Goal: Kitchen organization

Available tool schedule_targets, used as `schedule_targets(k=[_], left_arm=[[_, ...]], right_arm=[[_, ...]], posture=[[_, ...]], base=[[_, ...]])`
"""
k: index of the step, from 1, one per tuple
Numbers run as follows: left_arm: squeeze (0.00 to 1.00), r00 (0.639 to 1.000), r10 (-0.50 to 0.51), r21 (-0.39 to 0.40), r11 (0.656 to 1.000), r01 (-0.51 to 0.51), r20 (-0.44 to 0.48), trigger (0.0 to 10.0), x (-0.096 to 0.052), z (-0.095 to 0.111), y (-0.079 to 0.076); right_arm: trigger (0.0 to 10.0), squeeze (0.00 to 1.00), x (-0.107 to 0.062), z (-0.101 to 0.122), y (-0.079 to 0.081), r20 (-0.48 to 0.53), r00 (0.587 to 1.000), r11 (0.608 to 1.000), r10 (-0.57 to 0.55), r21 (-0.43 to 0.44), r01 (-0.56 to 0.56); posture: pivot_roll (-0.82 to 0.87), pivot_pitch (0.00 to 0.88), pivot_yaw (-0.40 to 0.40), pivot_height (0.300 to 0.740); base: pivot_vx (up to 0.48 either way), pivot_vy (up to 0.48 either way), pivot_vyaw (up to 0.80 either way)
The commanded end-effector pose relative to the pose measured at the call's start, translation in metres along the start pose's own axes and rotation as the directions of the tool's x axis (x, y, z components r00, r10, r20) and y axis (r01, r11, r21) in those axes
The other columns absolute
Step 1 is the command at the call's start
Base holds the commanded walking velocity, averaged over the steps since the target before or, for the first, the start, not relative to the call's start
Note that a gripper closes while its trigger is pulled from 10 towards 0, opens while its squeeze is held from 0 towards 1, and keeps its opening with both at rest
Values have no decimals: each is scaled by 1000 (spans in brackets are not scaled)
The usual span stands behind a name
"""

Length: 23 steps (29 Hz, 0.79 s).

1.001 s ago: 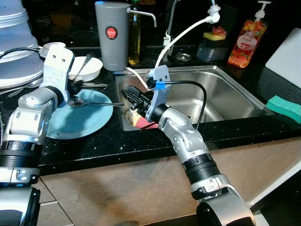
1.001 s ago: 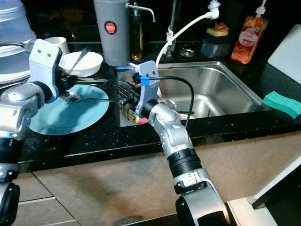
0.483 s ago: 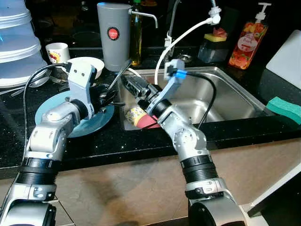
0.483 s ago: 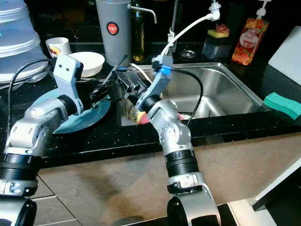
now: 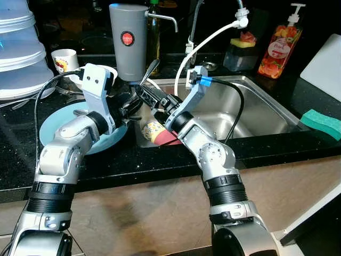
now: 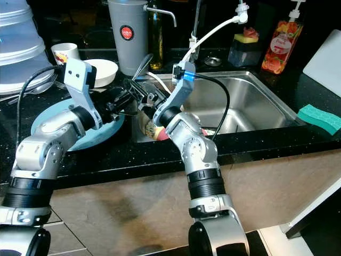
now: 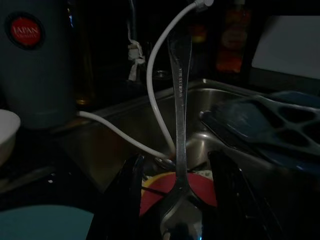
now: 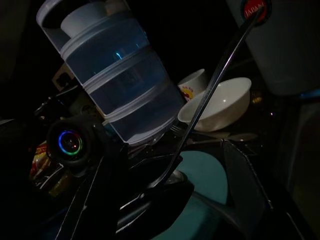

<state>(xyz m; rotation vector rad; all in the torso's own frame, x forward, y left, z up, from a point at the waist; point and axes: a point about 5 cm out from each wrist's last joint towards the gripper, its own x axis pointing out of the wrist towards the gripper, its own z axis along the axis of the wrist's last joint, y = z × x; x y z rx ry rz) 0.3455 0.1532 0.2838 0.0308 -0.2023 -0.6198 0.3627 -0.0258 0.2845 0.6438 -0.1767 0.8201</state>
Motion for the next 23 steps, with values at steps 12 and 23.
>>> schedule_targets(k=[12, 23], left_arm=[[0, 999, -7, -10, 1000, 7, -35, 0, -2, -9, -4], [0, 987, -159, -50, 986, 158, -33, 0, -5, -8, -24]], right_arm=[[10000, 0, 5, 2, 12, 26, 999, 987, 29, 156, -33], [0, 0, 3, -5, 9, -33, 999, 989, 7, 150, -2]], posture=[[69, 79, -28, 740], [67, 83, -31, 740]], base=[[0, 0, 0], [0, 0, 0]])
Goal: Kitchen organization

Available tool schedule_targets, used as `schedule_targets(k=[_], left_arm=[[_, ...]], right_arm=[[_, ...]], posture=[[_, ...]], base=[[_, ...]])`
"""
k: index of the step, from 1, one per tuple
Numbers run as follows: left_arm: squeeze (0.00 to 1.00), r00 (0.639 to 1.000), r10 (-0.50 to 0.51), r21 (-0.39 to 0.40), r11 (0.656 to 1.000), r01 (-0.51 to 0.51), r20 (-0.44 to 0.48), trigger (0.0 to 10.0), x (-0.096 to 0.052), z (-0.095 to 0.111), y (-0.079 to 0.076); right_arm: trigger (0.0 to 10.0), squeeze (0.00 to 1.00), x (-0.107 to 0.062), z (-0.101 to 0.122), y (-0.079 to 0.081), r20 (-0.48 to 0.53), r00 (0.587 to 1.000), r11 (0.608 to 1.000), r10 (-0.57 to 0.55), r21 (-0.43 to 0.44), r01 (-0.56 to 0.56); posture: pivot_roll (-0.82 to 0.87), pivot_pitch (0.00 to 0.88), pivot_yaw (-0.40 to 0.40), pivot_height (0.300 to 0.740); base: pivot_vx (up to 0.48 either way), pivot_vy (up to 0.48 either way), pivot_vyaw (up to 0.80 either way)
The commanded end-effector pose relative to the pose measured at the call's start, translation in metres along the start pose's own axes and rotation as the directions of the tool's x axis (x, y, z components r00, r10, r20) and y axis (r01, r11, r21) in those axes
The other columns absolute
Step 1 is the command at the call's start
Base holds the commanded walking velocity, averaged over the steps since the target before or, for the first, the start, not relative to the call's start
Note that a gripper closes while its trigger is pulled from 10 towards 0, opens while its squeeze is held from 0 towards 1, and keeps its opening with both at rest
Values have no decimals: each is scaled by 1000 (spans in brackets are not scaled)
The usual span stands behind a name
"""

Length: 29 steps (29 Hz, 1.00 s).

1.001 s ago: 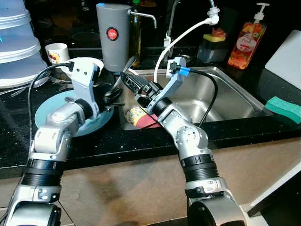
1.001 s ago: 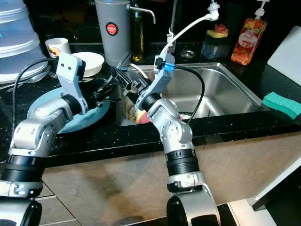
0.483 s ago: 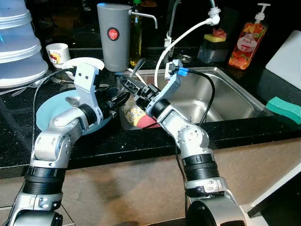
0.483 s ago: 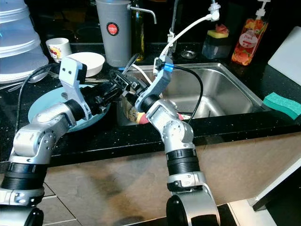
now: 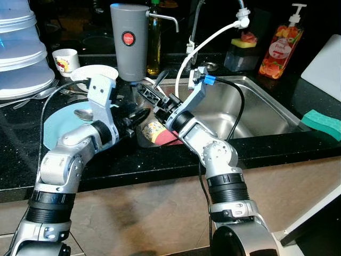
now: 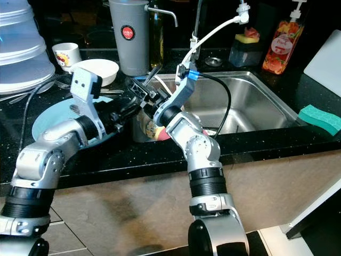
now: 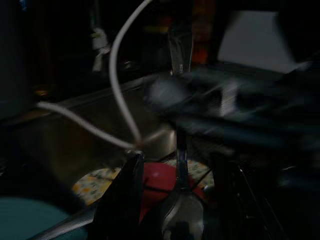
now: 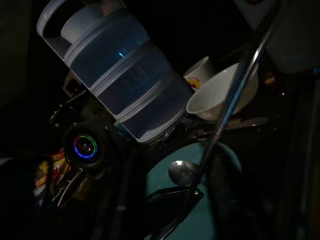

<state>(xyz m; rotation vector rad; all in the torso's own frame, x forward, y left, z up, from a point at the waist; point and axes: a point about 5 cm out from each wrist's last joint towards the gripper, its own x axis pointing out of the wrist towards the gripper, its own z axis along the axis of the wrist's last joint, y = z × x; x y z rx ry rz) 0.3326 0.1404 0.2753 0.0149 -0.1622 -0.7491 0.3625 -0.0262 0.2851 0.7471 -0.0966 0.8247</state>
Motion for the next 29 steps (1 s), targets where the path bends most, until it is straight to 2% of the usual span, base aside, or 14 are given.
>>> schedule_targets(k=[1, 15, 19, 20, 21, 22, 23, 24, 25, 28, 29], left_arm=[[0, 999, -41, -10, 999, 41, -9, 0, 0, -2, -6], [0, 999, -41, -6, 999, 41, -14, 0, -2, -2, -5], [0, 1000, 26, 24, 999, -26, -14, 0, -2, -1, 1], [420, 998, 65, 22, 998, -65, -8, 10000, -2, -1, 6], [420, 996, 90, 20, 996, -90, -5, 10000, -2, -1, 9], [1000, 992, 129, 29, 991, -128, -7, 10000, -2, -1, 13], [1000, 985, 175, 42, 984, -175, -4, 10000, -3, -1, 19], [1000, 985, 175, 42, 984, -175, -4, 10000, -3, -1, 19], [1000, 971, 237, 68, 969, -237, 3, 10000, -5, 0, 25], [1000, 960, 281, 84, 956, -281, 12, 10000, -6, 1, 29], [90, 951, 307, 89, 947, -308, 24, 10000, -7, 2, 32]], right_arm=[[0, 0, 3, -7, 7, -11, 1000, 999, 20, 30, -20], [0, 0, 2, -2, 2, 17, 1000, 999, -15, 49, 15], [0, 0, 2, 3, -1, 57, 997, 997, -45, 62, 41], [0, 0, 1, 5, -5, 76, 995, 996, -66, 58, 62], [0, 0, 1, 7, -7, 89, 993, 996, -81, 55, 77], [0, 0, 0, 11, -13, 110, 988, 994, -108, 41, 104], [0, 0, -2, 14, -20, 133, 981, 990, -141, 24, 139], [0, 0, -2, 14, -20, 133, 981, 990, -141, 24, 139], [0, 0, -4, 18, -27, 153, 973, 985, -170, -3, 172], [0, 0, -5, 21, -32, 170, 967, 980, -188, -25, 195], [0, 0, -6, 23, -35, 185, 962, 977, -201, -37, 211]], posture=[[67, 83, -31, 740], [64, 79, -38, 740], [65, 69, -40, 740], [65, 69, -40, 740], [65, 69, -40, 740], [66, 67, -41, 740], [66, 67, -41, 740], [66, 67, -41, 740], [68, 65, -41, 740], [68, 65, -41, 740], [70, 67, -41, 740]], base=[[0, 0, 0], [0, 0, 0], [0, 0, 0], [0, 0, 0], [0, 0, 0], [0, 0, 0], [0, 0, 0], [0, 0, 0], [0, 0, 0], [0, 0, 0], [0, 0, 0]])
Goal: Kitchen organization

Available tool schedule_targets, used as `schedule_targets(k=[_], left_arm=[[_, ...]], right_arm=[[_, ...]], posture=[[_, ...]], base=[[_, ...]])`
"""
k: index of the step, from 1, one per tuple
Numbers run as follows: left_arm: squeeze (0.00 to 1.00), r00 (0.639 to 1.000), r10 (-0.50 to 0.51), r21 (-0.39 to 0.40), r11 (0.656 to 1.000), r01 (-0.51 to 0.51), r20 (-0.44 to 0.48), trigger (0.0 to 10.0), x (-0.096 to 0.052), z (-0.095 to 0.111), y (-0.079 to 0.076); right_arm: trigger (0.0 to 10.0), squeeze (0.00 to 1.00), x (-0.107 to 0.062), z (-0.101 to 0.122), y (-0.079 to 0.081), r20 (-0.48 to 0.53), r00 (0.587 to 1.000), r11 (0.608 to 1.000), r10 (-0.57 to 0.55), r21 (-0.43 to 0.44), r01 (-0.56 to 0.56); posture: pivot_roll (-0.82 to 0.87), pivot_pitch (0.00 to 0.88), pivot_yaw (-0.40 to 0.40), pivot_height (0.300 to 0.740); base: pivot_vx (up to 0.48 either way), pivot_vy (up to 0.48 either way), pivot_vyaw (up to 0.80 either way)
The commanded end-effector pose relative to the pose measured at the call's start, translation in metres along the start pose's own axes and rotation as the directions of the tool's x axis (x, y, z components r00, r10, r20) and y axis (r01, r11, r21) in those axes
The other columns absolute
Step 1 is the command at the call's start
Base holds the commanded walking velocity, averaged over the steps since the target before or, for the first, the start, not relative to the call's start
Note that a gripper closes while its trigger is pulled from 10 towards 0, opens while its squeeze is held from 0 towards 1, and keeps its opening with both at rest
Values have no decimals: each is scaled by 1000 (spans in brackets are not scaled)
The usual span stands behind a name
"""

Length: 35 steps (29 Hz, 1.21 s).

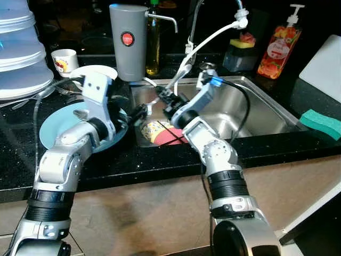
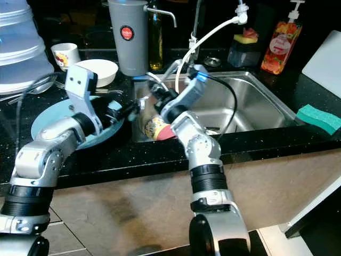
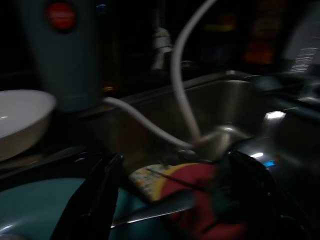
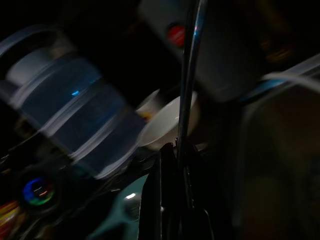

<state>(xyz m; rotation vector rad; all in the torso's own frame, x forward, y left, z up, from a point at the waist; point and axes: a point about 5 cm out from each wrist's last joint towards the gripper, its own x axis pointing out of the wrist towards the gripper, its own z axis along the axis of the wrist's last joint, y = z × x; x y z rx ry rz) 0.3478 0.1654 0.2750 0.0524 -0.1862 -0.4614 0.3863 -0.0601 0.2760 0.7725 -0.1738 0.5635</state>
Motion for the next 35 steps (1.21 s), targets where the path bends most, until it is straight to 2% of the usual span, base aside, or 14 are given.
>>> schedule_targets(k=[1, 2, 10, 11, 12, 13, 14, 16, 17, 19, 23, 27, 34, 35], left_arm=[[90, 999, 30, 26, 999, -31, 11, 10000, 0, 3, 4], [0, 999, 49, 28, 998, -49, 20, 10000, 0, 5, 6], [0, 999, 22, 25, 999, -22, 24, 10000, -1, 4, 3], [0, 999, -41, 20, 999, 41, 18, 10000, -2, 3, -5], [0, 986, -168, 22, 985, 169, -17, 10000, -3, -3, -23], [0, 986, -168, 22, 985, 169, -17, 10000, -3, -3, -23], [0, 966, -253, 17, 967, 254, -46, 10000, -5, -9, -36], [0, 951, -302, 15, 953, 304, -68, 10000, -6, -13, -44], [0, 951, -302, 15, 953, 304, -68, 10000, -6, -13, -44], [0, 943, -315, 38, 947, 320, -108, 10000, -6, -19, -48], [0, 940, -303, 81, 945, 318, -158, 10000, -6, -24, -48], [0, 950, -247, 137, 952, 275, -191, 10000, -6, -27, -40], [0, 952, -229, 154, 953, 262, -201, 10000, -8, -24, -35], [0, 953, -225, 155, 954, 258, -201, 10000, -8, -24, -35]], right_arm=[[0, 0, 3, 3, 2, 24, 1000, 1000, 0, -16, 0], [0, 0, 3, 5, -1, 41, 999, 999, -8, -32, 10], [0, 0, 4, 6, -9, 67, 997, 995, -31, -92, 37], [0, 0, 4, 5, -12, 71, 997, 990, -39, -130, 48], [0, 0, 5, 2, -16, 79, 995, 978, -53, -200, 67], [0, 0, 5, 2, -16, 79, 995, 978, -53, -200, 67], [0, 0, 5, -1, -19, 86, 994, 961, -61, -266, 82], [0, 0, 5, -4, -21, 89, 994, 947, -64, -308, 89], [0, 0, 5, -4, -21, 89, 994, 947, -64, -308, 89], [0, 0, 2, -12, -27, 84, 993, 915, -80, -390, 106], [0, 0, -3, -23, -33, 73, 993, 875, -94, -470, 118], [0, 0, -7, -32, -37, 40, 994, 861, -100, -498, 106], [0, 0, -11, -39, -44, 23, 993, 840, -117, -532, 111], [588, 63, -11, -40, -45, 18, 993, 837, -120, -536, 111]], posture=[[70, 67, -41, 740], [71, 67, -41, 740], [76, 71, -47, 740], [76, 72, -49, 740], [78, 80, -52, 740], [78, 80, -52, 740], [78, 82, -52, 740], [78, 82, -52, 740], [78, 82, -52, 740], [79, 94, -53, 740], [84, 104, -55, 740], [85, 109, -56, 740], [83, 114, -56, 740], [81, 116, -54, 740]], base=[[0, 0, 0], [0, 0, 0], [0, 0, 0], [0, 0, 0], [0, 0, 0], [0, 0, 0], [0, 0, 0], [0, 0, 0], [0, 0, 0], [0, 0, 0], [0, 0, 0], [0, 0, 0], [0, 0, 0], [0, 0, 0]])
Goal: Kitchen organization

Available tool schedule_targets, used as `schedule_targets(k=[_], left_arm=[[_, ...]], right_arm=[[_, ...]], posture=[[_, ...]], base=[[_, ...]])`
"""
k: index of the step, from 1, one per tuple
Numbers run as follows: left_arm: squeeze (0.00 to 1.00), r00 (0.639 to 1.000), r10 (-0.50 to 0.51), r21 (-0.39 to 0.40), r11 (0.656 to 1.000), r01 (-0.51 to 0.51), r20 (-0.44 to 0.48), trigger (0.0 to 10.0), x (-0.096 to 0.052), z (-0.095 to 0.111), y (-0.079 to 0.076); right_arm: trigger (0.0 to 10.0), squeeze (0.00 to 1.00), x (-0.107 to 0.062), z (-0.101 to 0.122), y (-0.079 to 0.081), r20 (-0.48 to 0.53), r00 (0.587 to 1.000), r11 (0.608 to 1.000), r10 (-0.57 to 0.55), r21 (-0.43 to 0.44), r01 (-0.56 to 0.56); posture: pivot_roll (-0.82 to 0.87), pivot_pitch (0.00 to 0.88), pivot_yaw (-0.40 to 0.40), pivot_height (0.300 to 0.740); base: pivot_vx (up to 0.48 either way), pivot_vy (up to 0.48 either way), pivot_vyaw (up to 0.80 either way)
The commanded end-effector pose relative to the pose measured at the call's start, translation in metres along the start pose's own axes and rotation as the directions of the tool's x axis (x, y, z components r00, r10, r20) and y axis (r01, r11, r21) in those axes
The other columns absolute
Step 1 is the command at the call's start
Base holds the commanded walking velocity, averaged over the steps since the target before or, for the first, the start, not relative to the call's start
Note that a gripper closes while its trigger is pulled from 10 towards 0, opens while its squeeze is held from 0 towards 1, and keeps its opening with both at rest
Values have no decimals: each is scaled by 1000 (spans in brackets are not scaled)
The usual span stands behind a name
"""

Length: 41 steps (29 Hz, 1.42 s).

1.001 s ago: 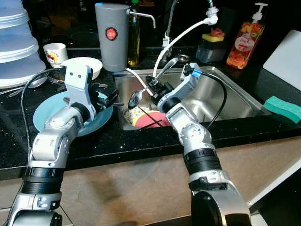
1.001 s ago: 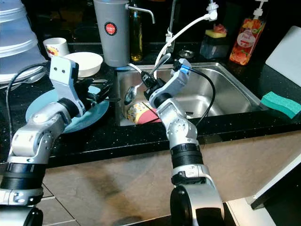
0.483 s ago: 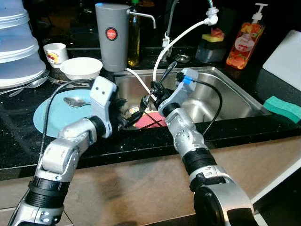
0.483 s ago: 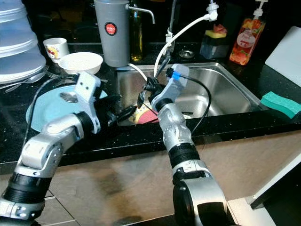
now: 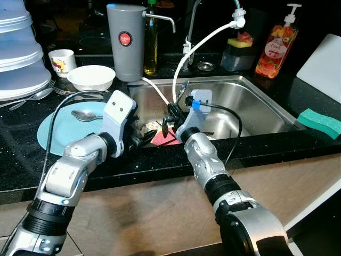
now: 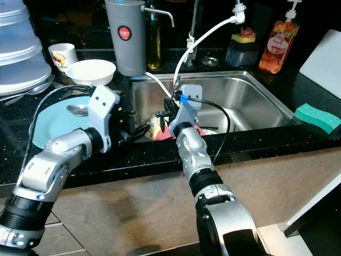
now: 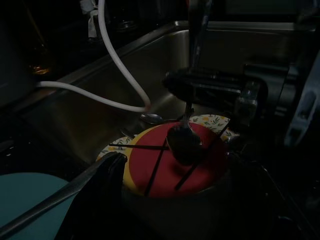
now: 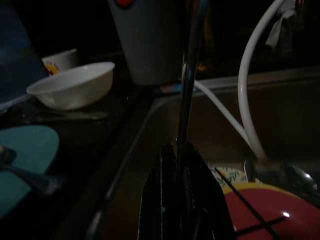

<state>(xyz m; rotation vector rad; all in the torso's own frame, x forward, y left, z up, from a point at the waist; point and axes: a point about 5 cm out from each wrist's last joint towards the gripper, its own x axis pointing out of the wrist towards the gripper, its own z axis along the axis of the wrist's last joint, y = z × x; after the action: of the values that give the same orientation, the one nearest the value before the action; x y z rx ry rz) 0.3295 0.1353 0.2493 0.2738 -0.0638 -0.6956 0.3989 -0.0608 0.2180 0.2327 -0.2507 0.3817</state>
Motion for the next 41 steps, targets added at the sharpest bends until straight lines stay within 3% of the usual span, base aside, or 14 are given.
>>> schedule_targets(k=[1, 2, 7, 8, 15, 16, 17, 23, 24, 28, 29, 30, 37, 41], left_arm=[[0, 999, 10, 14, 1000, -9, -30, 10000, -1, -3, 2], [0, 999, 16, 15, 1000, -15, -30, 10000, -1, -3, 3], [0, 999, 27, 12, 1000, -27, -22, 10000, 1, -1, 4], [0, 999, 32, 10, 999, -32, -20, 10000, 1, -1, 5], [0, 992, 123, 16, 992, -123, -5, 10000, -1, 3, 18], [0, 981, 195, 26, 981, -195, 4, 10000, -2, 4, 27], [1000, 934, 356, 52, 933, -356, 7, 10000, -10, 6, 54], [1000, 894, 447, 105, 890, -444, -8, 10000, -18, 5, 74], [1000, 865, 501, 157, 856, -492, -19, 10000, -24, 0, 87], [1000, 854, 520, 178, 843, -507, -27, 10000, -26, -4, 93], [318, 850, 525, 195, 838, -509, -36, 10000, -27, -9, 97], [0, 846, 530, 208, 835, -509, -59, 10000, -28, -16, 101], [0, 807, 543, 243, 836, -492, -231, 10000, -37, -48, 112], [0, 807, 501, 236, 864, -445, -313, 10000, -40, -62, 111]], right_arm=[[588, 63, -1, -1, -2, 4, 1000, 1000, -4, -8, 4], [10000, 1000, -1, -3, -3, -7, 1000, 1000, -10, -22, 10], [10000, 1000, -1, -4, -4, -20, 1000, 1000, -19, -19, 19], [10000, 0, -1, -3, -5, -21, 1000, 1000, -22, -16, 21], [10000, 0, 2, 3, -6, 2, 1000, 1000, -23, 0, 23], [10000, 0, 3, 6, -6, 15, 1000, 1000, -21, 14, 21], [10000, 0, 5, 15, -4, 59, 998, 998, -5, 55, 2], [10000, 0, 6, 22, 0, 101, 995, 997, 17, 77, -25], [10000, 0, 5, 26, 5, 127, 991, 995, 40, 89, -52], [10000, 0, 5, 27, 8, 138, 989, 993, 56, 91, -69], [10000, 0, 5, 27, 10, 142, 988, 993, 69, 89, -82], [10000, 0, 4, 27, 14, 144, 986, 991, 89, 84, -102], [10000, 0, 2, 25, 21, 136, 982, 987, 129, 80, -141], [10000, 0, 1, 26, 22, 133, 982, 986, 135, 80, -146]], posture=[[81, 116, -54, 740], [79, 114, -53, 740], [78, 113, -53, 740], [77, 113, -53, 740], [74, 112, -54, 740], [73, 111, -55, 740], [69, 108, -58, 740], [67, 105, -55, 740], [65, 105, -54, 740], [65, 105, -54, 740], [65, 103, -54, 740], [65, 103, -54, 740], [61, 106, -47, 740], [61, 108, -48, 740]], base=[[0, 0, 0], [0, 0, 0], [0, 0, 0], [0, 0, 0], [0, 0, 0], [0, 0, 0], [0, 0, 0], [0, 0, 0], [0, 0, 0], [0, 0, 0], [0, 0, 0], [0, 0, 0], [0, 0, 0], [0, 0, 0]])
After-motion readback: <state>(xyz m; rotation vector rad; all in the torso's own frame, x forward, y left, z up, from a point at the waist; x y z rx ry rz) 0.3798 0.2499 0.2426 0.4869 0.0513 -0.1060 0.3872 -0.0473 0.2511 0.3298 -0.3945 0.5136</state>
